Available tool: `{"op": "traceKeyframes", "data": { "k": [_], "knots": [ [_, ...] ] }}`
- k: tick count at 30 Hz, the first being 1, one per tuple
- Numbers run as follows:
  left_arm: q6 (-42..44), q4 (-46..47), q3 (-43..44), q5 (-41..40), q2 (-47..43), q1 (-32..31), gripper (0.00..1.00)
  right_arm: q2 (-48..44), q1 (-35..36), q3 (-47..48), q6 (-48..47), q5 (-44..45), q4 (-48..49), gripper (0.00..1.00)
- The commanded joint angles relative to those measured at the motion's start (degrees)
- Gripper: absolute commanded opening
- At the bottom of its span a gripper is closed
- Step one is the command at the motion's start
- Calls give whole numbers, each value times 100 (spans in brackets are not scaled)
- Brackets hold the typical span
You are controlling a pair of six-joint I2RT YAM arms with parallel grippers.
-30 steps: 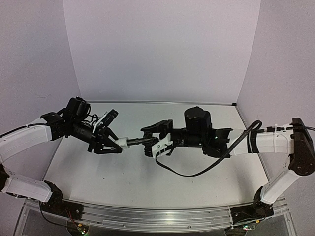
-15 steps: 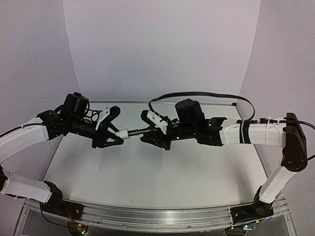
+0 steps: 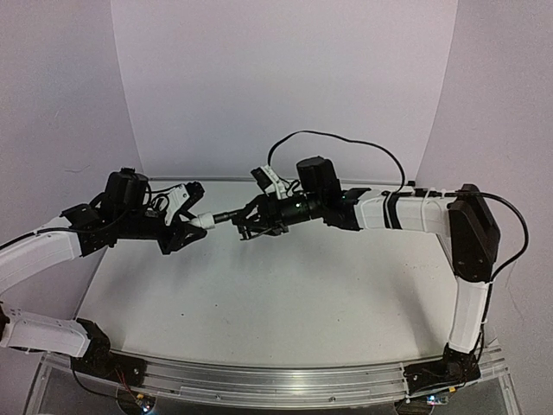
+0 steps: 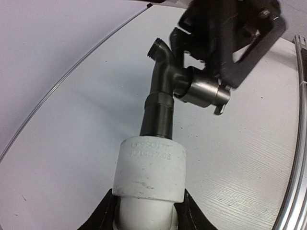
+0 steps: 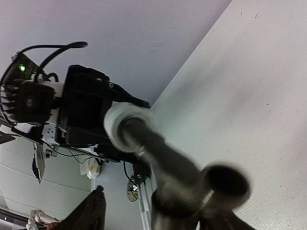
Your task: Install the water faucets
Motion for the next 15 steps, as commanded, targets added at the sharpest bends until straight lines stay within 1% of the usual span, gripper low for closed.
{"op": "traceKeyframes", "data": {
  "k": [1,3,5,6,8,10,12,14,15],
  "knots": [
    [-325,657,-59,-658,-249,203,0,-1422,4,-477,-241,58,454,76],
    [-289,601,-81,-315,-313,203,0,-1734,-110,-798,-1002,547,55,82],
    [-277,585,-127,118,-406,203,0,-2067,-143,-998,-2095,1155,-456,86],
    [-268,564,-136,395,-429,203,0,-2193,-147,-1094,-2688,1476,-698,87],
    [-231,445,-112,1039,-470,203,0,-2440,-144,-1309,-3645,2063,-810,87],
    [-233,391,-116,1646,-543,207,0,-2676,-141,-1458,-4421,2424,-837,86],
    [-265,367,-128,2215,-576,203,0,-2849,-141,-1492,-5365,2362,-868,86],
    [-321,305,-92,2534,-554,204,0,-3023,-129,-1569,-6242,2072,-917,85],
    [-353,255,-63,2681,-541,205,0,-3101,-109,-1629,-6887,1893,-966,85]
  ]
}}
